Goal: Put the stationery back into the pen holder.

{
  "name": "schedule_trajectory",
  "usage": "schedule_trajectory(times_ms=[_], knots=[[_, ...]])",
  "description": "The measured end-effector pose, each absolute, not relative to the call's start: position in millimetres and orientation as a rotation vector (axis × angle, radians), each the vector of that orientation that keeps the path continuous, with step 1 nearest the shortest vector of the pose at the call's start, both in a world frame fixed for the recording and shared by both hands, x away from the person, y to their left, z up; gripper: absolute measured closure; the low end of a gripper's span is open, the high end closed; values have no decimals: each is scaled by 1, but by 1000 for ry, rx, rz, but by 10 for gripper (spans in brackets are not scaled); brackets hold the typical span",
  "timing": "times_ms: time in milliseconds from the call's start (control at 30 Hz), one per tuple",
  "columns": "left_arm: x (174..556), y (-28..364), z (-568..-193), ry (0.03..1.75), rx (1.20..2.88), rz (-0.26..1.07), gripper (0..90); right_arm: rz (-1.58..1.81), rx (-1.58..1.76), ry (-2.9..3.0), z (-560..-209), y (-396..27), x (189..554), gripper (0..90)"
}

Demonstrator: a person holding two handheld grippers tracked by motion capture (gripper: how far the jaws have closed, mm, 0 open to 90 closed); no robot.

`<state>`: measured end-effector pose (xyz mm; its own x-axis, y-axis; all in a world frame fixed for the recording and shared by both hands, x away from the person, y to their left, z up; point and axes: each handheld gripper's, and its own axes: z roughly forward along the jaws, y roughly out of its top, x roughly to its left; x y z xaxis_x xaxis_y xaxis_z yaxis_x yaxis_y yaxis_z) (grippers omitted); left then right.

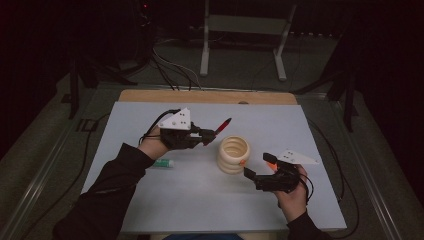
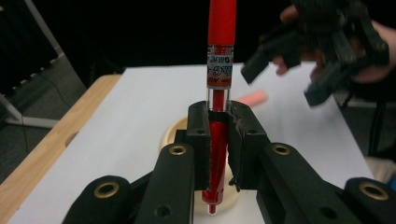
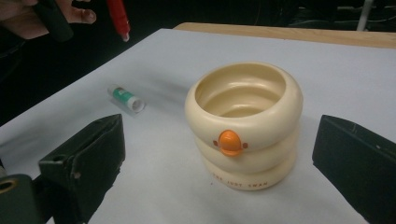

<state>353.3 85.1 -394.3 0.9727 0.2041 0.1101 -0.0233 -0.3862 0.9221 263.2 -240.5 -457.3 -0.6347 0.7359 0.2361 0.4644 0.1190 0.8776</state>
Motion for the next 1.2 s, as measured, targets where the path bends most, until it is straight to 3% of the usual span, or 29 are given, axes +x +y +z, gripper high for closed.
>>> schedule_trajectory(times_ms=[1200], knots=[[366,27,-430,347,1757,143,808,1577,1173,2114,-458,-244,261,6]])
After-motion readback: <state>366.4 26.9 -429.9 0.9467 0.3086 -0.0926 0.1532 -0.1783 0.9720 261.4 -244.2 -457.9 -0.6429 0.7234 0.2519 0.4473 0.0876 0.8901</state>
